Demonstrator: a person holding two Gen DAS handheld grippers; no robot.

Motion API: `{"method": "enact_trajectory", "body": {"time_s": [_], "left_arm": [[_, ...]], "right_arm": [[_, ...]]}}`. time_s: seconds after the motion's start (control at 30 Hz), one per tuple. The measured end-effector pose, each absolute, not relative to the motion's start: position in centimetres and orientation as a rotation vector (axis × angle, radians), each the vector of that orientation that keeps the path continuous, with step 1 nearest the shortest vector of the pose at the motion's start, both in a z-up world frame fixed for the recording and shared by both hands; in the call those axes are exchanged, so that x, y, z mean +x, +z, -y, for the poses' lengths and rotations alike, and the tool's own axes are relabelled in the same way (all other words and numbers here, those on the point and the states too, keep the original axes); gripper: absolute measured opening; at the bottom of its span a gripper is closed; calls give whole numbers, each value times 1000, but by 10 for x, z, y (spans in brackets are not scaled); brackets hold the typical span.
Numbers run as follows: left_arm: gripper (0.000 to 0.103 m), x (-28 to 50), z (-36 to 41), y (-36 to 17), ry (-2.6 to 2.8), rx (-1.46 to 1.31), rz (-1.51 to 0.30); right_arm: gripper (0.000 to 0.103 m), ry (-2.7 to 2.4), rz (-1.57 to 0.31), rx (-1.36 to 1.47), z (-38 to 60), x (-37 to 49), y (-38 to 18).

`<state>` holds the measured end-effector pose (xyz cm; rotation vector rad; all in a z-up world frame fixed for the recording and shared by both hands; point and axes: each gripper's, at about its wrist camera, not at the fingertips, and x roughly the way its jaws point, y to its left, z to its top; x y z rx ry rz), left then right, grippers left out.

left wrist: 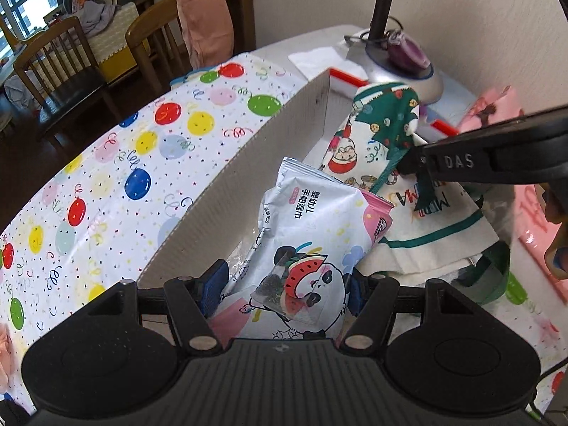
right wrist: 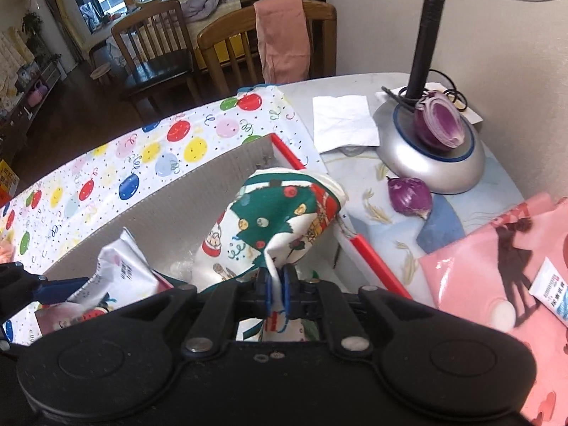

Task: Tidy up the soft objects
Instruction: 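Carry the tote bag and wipes packet into the red box with both tools, then open both tools to release tote bag and wipes packet in the box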

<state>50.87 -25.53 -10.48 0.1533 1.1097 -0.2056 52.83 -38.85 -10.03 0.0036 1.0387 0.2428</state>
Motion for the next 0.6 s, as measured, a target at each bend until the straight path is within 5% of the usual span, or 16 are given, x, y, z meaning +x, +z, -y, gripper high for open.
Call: {"method": "enact_trajectory", "body": {"time_s": [0.3,0.6], "left_arm": [[66,513,260,-130,-190,196,-1161],[70,508,266,-138,-168,212,-1180]], "right_arm": [[20,262,-1060,-35,376,538,-112],[47,312,-1048,-89,375,528,-102]]}}
